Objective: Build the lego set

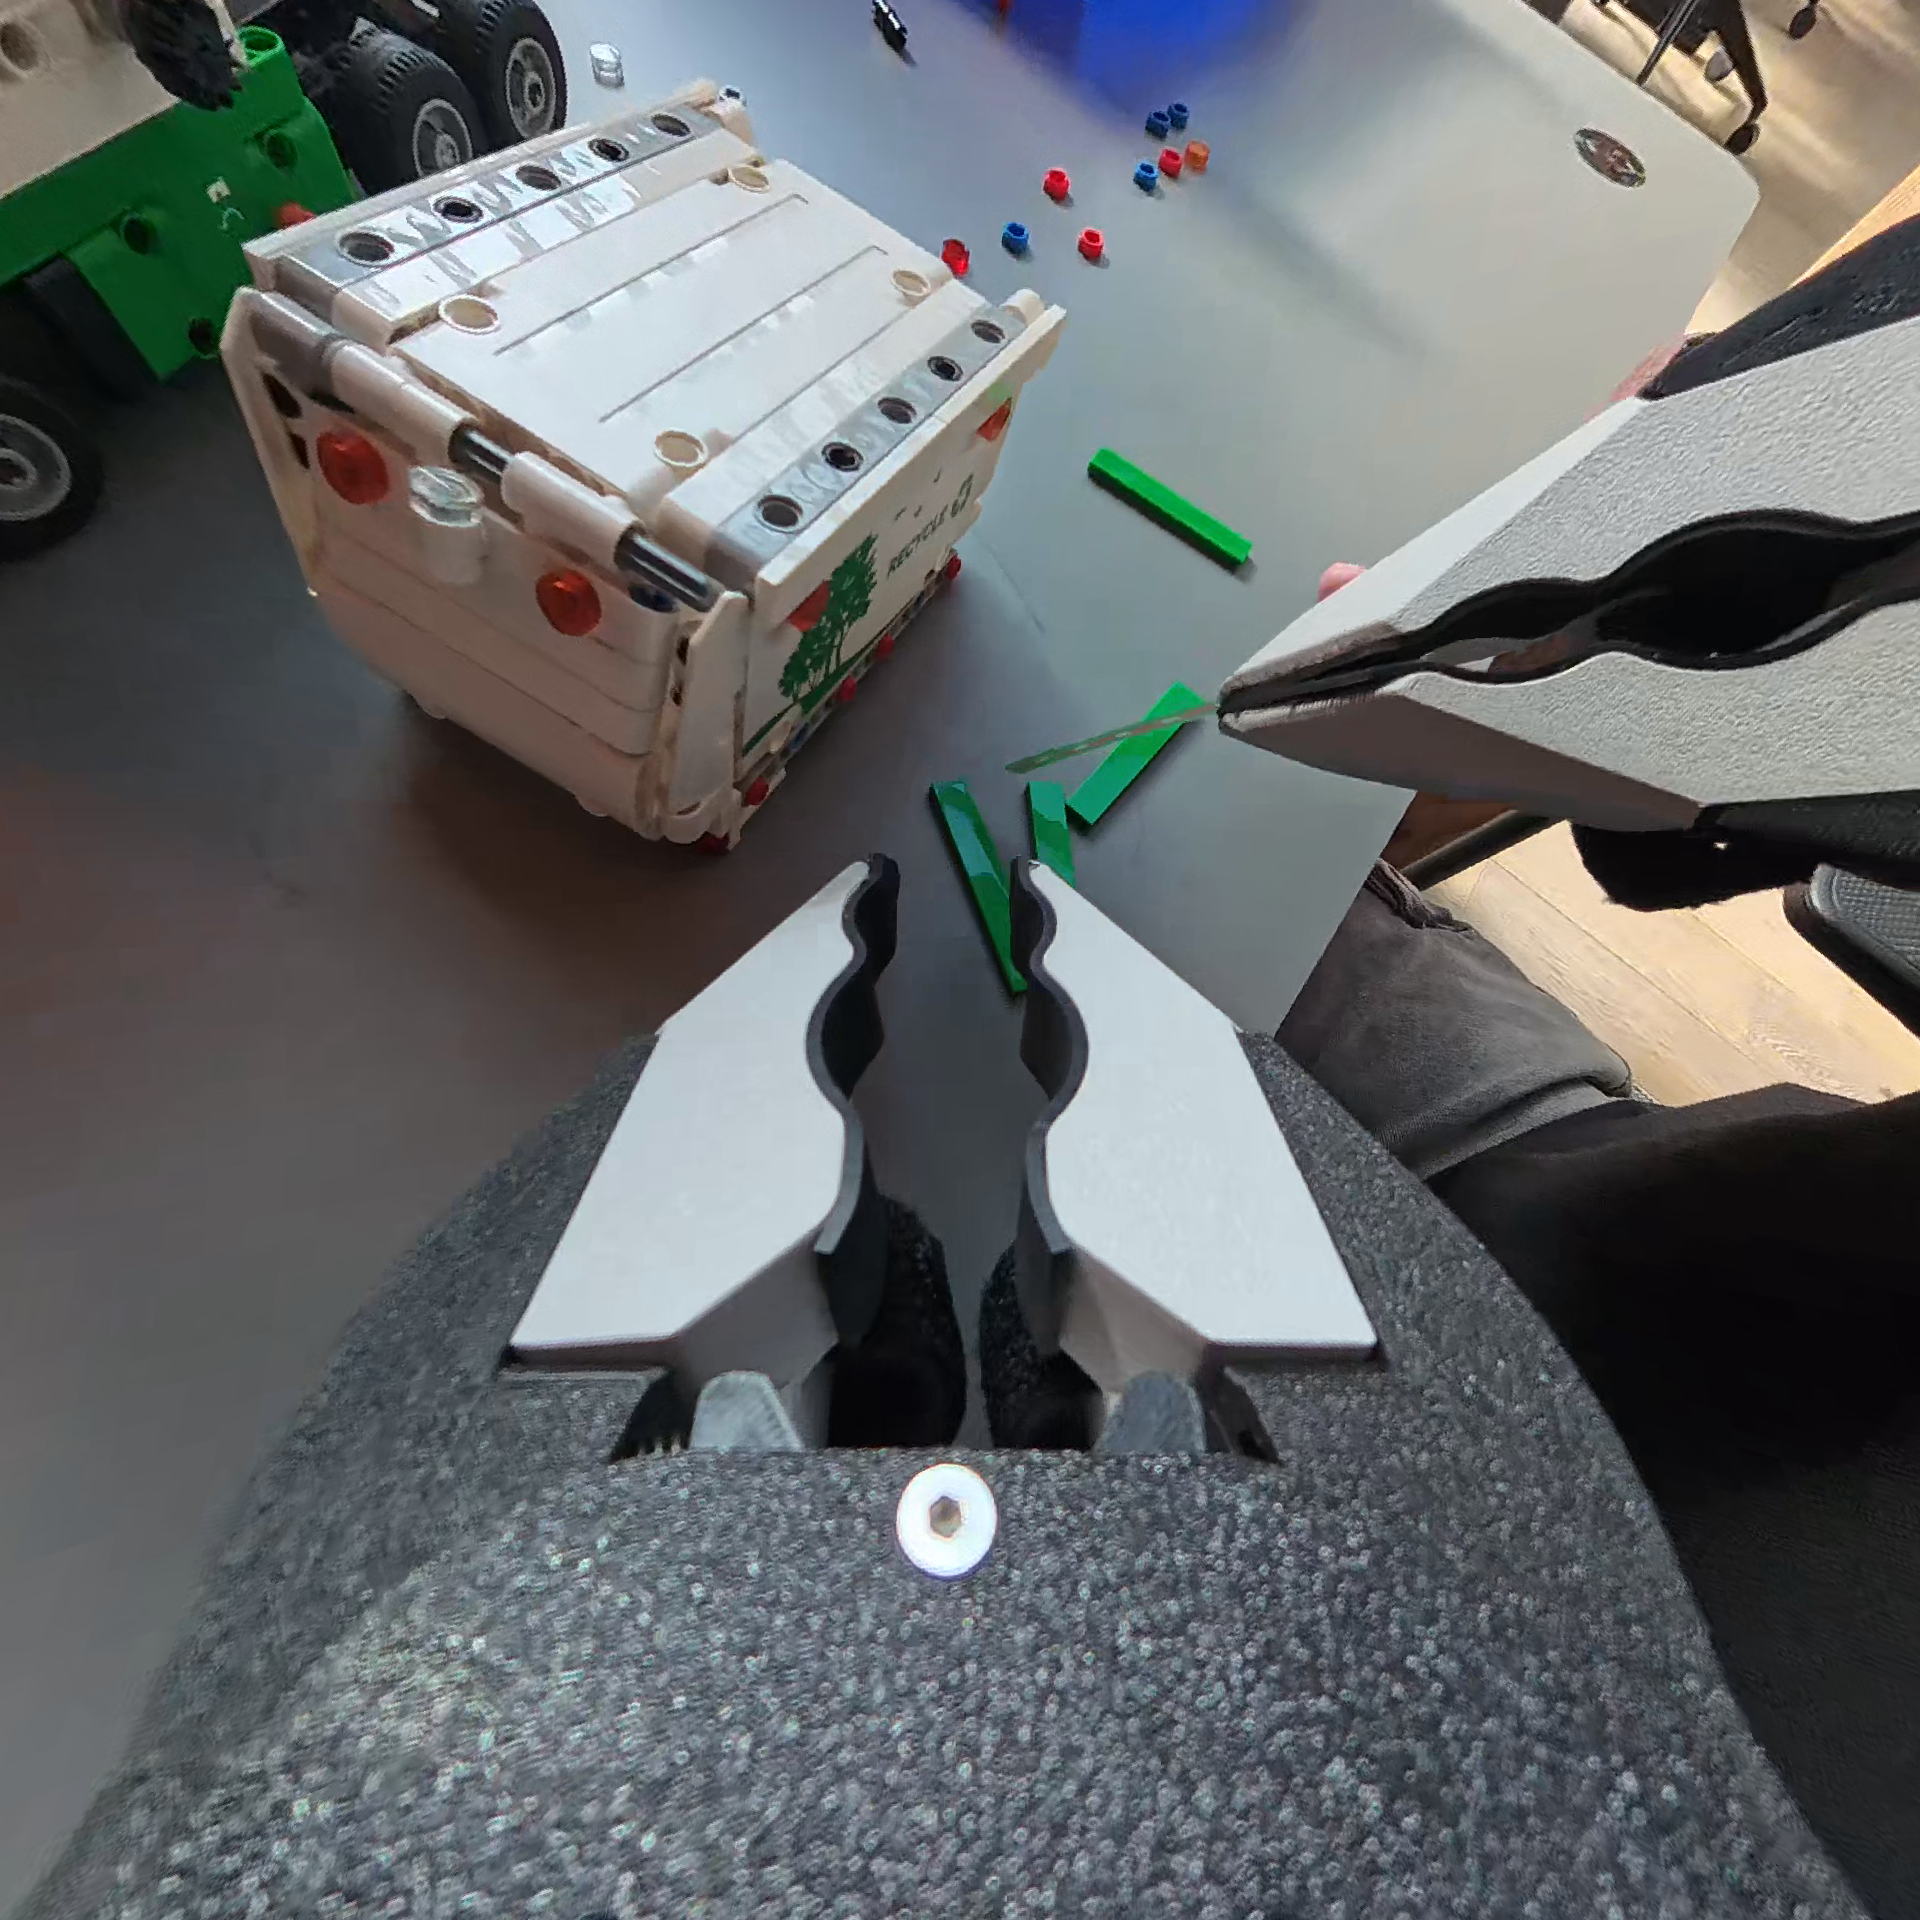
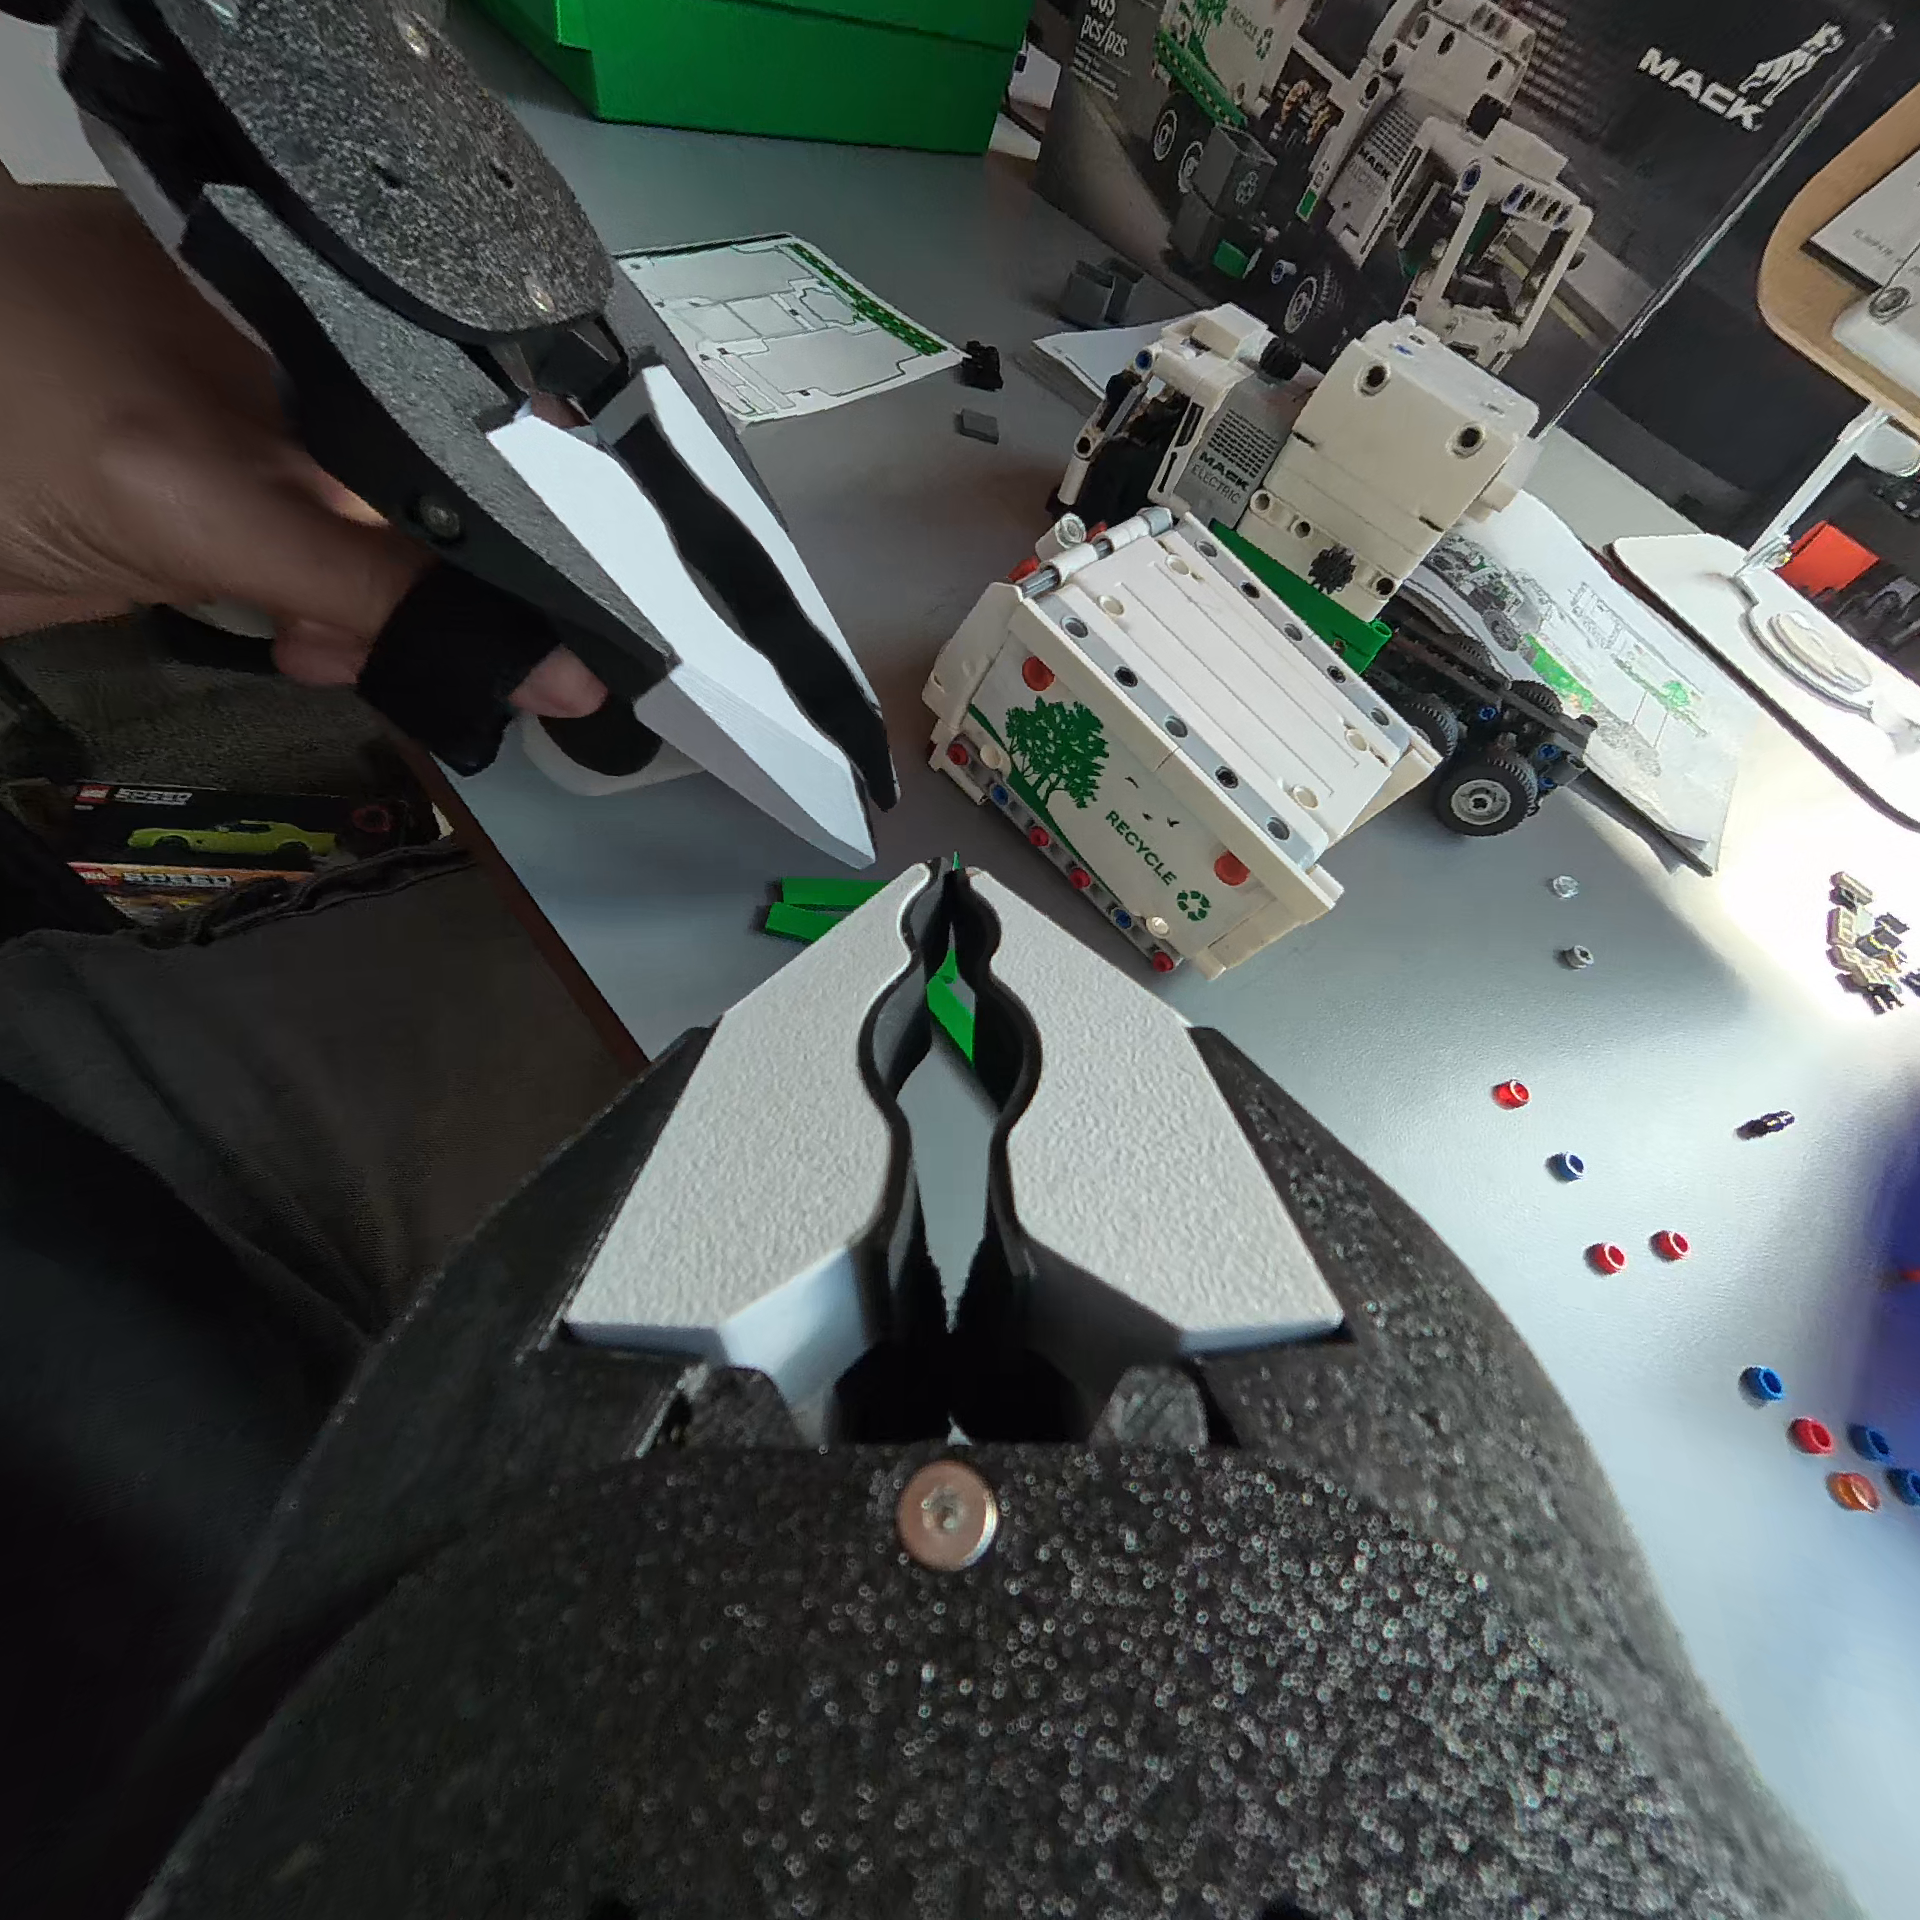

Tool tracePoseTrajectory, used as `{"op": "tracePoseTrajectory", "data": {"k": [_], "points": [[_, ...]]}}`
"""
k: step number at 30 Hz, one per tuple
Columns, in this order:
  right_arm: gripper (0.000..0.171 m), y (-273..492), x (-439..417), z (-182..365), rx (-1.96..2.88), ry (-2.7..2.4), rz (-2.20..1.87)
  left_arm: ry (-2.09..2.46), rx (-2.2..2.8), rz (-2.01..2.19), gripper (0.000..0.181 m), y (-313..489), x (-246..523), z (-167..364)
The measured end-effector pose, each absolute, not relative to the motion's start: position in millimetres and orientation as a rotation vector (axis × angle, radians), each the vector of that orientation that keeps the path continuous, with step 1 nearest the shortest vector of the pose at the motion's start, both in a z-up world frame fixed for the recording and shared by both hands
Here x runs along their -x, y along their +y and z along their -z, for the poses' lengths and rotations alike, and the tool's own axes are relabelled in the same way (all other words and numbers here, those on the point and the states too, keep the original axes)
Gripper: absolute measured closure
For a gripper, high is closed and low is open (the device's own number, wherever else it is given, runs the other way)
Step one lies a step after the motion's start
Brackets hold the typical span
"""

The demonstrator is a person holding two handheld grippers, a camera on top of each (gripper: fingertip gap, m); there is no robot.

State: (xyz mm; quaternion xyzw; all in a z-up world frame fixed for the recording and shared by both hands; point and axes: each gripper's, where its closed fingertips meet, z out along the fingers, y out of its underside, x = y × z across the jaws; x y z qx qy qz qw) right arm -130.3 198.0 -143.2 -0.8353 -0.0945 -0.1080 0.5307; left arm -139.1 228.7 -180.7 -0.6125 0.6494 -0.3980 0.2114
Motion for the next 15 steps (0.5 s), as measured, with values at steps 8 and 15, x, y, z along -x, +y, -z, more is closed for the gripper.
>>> {"op": "tracePoseTrajectory", "data": {"k": [8,15], "points": [[0.171,205,133,147,2.047,-0.272,0.294,1.905,1.712,1.072,0.173,216,138,193],[0.171,210,128,150,2.091,-0.246,0.338,1.896,1.699,1.058,0.174,217,137,194]]}}
